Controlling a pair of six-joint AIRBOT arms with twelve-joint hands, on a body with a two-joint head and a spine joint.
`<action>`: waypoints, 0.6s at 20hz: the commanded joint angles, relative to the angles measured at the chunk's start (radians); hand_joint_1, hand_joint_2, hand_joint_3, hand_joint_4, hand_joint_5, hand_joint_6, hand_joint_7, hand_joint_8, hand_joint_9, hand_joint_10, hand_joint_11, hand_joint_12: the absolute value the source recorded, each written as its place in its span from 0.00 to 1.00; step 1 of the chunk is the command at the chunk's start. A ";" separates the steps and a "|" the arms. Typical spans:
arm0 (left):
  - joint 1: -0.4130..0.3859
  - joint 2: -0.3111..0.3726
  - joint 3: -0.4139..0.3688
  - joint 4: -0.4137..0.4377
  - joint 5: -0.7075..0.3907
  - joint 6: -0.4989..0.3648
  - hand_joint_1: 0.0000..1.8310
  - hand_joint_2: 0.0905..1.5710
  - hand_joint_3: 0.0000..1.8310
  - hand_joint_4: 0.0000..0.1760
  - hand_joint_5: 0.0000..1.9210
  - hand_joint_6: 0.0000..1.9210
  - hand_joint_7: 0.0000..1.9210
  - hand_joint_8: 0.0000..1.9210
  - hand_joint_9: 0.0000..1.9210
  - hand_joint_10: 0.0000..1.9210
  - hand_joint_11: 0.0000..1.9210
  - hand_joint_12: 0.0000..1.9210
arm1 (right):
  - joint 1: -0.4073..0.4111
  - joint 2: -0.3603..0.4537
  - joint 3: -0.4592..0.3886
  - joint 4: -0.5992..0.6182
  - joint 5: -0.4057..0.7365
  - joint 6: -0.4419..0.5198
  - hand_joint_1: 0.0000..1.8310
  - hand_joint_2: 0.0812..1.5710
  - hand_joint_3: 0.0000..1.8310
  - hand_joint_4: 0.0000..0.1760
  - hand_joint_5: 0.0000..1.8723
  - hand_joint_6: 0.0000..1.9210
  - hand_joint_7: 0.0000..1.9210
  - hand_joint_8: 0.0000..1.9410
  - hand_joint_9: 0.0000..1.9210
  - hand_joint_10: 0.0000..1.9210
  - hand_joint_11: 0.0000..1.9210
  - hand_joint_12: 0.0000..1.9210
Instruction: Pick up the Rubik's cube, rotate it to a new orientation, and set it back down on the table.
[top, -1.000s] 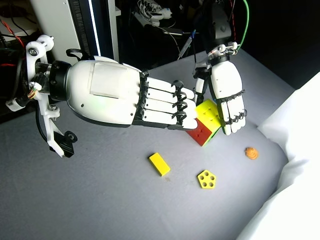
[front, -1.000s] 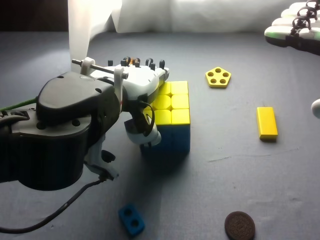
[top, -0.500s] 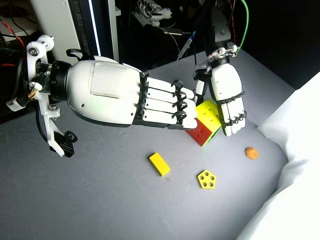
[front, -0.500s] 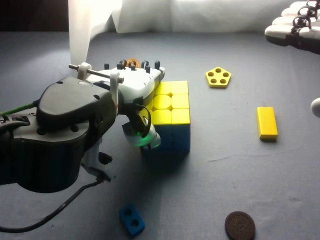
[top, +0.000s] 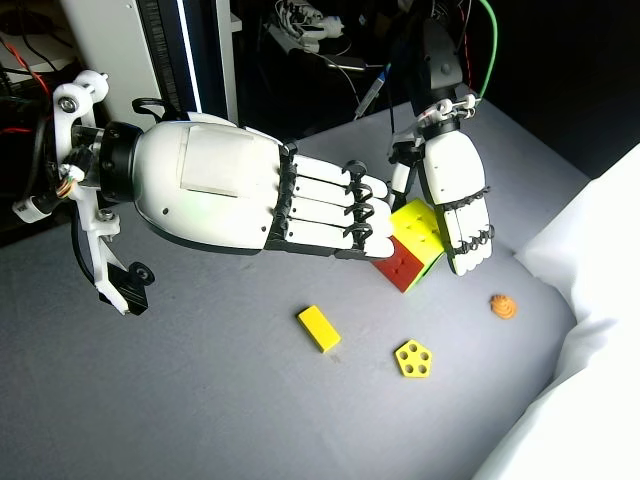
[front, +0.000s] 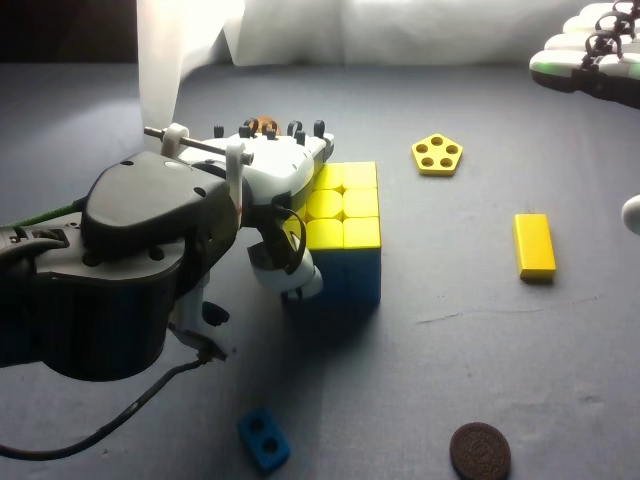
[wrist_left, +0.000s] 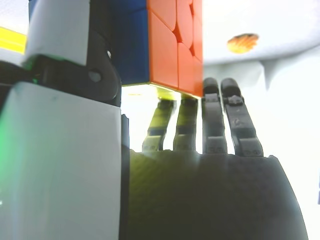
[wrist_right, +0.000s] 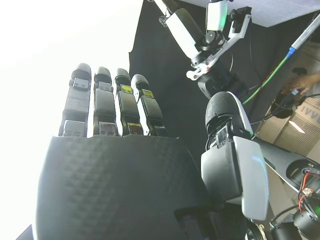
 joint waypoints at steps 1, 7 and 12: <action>-0.007 -0.001 0.006 0.047 -0.013 0.001 0.56 0.65 0.00 0.00 0.00 0.00 0.00 0.00 0.00 0.00 0.00 0.00 | 0.005 0.004 -0.002 0.049 0.106 0.001 0.00 0.79 0.00 0.00 0.00 0.00 0.00 0.00 0.00 0.00 0.00 0.00; -0.013 -0.002 0.006 0.046 -0.013 0.001 0.55 0.66 0.00 0.00 0.00 0.00 0.00 0.00 0.00 0.00 0.00 0.00 | 0.005 0.005 -0.001 0.085 0.080 -0.012 0.00 0.79 0.00 0.00 0.00 0.00 0.00 0.00 0.00 0.00 0.00 0.00; -0.012 -0.003 0.005 0.046 -0.013 0.001 0.57 0.64 0.00 0.00 0.17 0.02 0.19 0.07 0.16 0.13 0.00 0.46 | 0.005 0.005 -0.001 0.085 0.082 -0.012 0.00 0.80 0.00 0.00 0.00 0.00 0.00 0.00 0.00 0.00 0.00 0.00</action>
